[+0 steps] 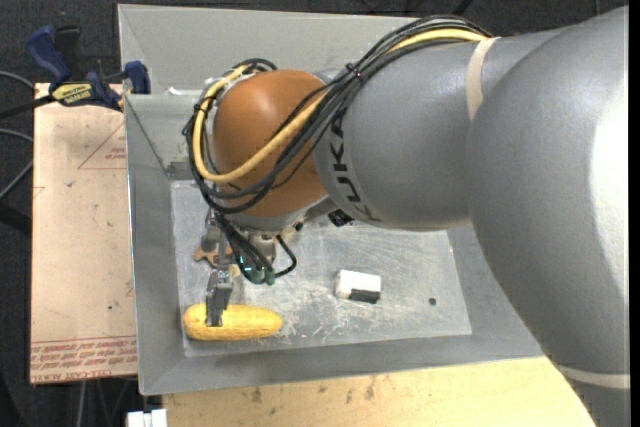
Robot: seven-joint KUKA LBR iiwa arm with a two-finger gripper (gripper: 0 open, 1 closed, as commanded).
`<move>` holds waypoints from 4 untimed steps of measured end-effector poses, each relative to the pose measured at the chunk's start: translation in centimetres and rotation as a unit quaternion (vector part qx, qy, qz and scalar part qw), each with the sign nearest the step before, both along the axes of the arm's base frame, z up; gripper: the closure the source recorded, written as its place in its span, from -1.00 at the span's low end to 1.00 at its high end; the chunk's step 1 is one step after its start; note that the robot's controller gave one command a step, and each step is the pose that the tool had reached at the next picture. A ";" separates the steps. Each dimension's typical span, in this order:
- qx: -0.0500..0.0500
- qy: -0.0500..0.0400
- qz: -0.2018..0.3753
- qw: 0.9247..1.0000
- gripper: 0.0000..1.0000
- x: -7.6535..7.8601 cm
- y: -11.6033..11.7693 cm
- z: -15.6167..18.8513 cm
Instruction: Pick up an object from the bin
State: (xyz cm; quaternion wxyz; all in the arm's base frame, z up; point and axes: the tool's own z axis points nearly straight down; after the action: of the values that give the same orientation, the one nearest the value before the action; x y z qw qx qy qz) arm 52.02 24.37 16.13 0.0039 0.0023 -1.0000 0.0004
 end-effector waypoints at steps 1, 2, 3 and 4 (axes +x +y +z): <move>0.001 -0.004 -0.002 1.000 -1.00 0.2 -0.1 0.4; 0.003 -0.009 -0.001 1.000 1.00 -3.5 -3.4 -8.7; 0.003 -0.009 -0.002 1.000 1.00 -3.5 -3.4 -8.7; 0.000 -0.001 0.001 1.000 1.00 -3.9 -4.2 -4.3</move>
Offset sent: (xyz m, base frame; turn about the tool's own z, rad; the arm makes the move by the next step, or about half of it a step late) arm -0.0388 -0.0357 -0.0913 0.0013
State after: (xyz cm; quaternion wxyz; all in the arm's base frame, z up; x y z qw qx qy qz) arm 48.15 20.16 11.81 0.0031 0.0034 -1.0000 0.0007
